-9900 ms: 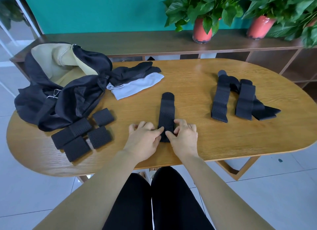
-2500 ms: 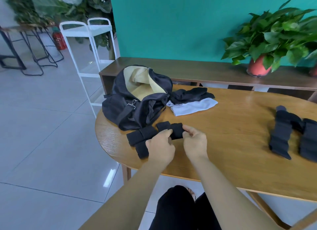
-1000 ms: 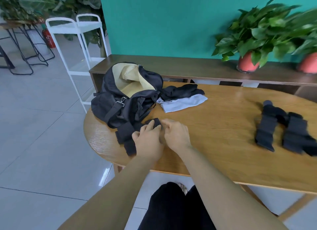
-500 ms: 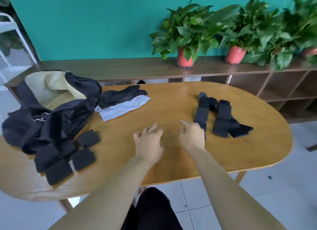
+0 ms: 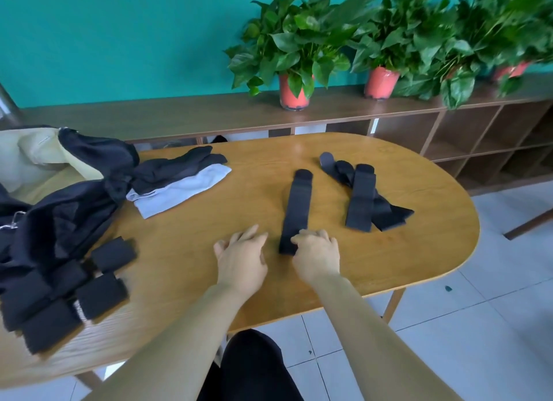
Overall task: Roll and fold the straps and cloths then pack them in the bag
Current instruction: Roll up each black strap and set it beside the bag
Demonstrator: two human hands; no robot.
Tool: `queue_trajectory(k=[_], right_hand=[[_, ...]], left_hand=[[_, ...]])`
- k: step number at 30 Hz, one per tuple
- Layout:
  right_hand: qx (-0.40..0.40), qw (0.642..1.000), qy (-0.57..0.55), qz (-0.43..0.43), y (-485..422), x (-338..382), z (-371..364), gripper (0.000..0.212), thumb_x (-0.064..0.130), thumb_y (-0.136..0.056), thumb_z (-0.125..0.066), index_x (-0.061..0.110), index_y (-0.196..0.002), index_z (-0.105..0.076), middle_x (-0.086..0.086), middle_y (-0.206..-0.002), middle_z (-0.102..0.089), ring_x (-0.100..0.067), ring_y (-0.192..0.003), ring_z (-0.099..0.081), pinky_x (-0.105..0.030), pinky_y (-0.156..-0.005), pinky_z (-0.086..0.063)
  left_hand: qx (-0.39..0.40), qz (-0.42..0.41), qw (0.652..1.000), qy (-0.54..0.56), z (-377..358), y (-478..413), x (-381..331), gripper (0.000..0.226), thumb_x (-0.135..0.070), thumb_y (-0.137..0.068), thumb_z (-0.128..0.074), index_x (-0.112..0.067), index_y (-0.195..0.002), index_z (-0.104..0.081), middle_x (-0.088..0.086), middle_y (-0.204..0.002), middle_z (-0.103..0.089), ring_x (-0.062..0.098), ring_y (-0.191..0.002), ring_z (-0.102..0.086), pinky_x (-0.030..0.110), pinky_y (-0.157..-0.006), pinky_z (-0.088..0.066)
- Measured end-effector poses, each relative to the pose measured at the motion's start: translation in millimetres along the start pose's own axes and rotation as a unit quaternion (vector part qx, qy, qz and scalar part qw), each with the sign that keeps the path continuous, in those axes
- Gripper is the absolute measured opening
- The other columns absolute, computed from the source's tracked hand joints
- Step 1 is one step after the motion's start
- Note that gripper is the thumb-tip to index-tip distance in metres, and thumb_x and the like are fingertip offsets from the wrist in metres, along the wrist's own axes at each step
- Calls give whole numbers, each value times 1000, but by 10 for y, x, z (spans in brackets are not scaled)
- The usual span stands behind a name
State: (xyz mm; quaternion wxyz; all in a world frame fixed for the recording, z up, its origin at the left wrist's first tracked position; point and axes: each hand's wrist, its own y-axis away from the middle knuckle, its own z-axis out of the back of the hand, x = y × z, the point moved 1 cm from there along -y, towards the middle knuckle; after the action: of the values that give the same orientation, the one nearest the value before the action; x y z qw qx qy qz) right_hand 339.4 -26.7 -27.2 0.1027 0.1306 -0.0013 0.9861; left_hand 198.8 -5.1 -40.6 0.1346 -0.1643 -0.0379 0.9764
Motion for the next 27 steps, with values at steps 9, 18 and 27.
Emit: queue_trajectory(k=[9,18,27], right_hand=[[4,999,-8,51,358,489,-225,38,8,-89,-45,21,-120,-62,2,-133,-52,-23,-123,-39,-33,-95,-31],[-116,988,-98,38,329,416,-100,45,3,-87,-44,28,-118,-65,9,-120,-64,-19,-116,-44,-32,-85,-26],[-8,976,-42,215,126,310,-161,35,9,-89,-48,29,-102,-72,16,-123,-61,-12,-129,-32,-29,-96,-19]], left_hand=[[-11,28,999,-12,199,280,393,49,-11,-94,-41,-32,-138,-47,-10,-153,-33,14,-135,-32,36,-101,-19],[-32,-14,999,3,291,377,558,36,-20,-99,-39,-32,-127,-58,-13,-136,-54,13,-124,-43,31,-89,-16],[54,-166,984,33,163,230,483,25,-27,-95,-51,-33,-113,-68,-20,-118,-64,-4,-109,-54,26,-113,-8]])
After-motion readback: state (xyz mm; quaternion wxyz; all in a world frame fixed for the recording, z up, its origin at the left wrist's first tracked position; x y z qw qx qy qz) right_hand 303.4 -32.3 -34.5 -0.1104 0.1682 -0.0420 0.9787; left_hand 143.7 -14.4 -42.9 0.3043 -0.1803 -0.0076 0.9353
